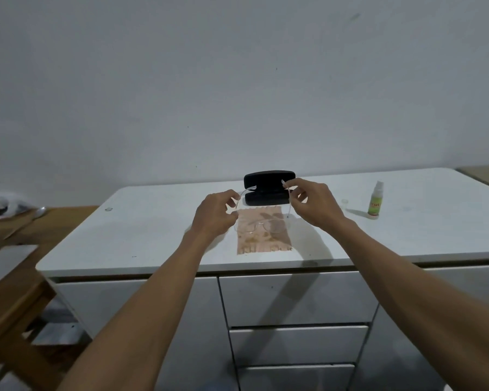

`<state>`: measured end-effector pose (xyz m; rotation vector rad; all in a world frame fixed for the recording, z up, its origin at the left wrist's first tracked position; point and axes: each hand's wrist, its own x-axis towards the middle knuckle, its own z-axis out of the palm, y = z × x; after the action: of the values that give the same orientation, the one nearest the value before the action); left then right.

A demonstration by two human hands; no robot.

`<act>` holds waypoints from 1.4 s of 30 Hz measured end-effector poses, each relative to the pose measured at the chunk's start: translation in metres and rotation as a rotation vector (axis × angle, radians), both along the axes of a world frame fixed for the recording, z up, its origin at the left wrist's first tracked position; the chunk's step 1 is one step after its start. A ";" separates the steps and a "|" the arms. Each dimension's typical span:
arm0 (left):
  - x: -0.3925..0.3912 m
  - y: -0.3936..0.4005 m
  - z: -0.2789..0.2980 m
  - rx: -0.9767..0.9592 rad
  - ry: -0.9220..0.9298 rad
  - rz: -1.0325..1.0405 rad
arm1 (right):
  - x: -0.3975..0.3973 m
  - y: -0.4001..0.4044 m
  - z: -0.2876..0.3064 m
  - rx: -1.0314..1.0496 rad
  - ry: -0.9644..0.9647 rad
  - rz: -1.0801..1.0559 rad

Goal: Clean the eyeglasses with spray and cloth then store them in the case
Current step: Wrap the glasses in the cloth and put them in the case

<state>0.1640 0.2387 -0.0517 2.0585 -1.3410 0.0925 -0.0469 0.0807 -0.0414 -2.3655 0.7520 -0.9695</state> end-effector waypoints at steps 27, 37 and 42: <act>0.051 -0.064 -0.025 0.129 0.440 0.000 | 0.057 -0.073 -0.025 0.125 0.445 0.089; 0.043 -0.046 0.001 0.072 0.725 -0.136 | 0.042 -0.064 -0.005 0.609 0.139 0.147; 0.045 -0.033 0.018 0.207 0.737 -0.185 | 0.031 -0.056 0.004 0.672 0.228 0.214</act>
<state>0.2091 0.2060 -0.0341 1.8291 -1.0764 -0.8344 -0.0164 0.0252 -0.0375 -1.9137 0.7412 -0.2857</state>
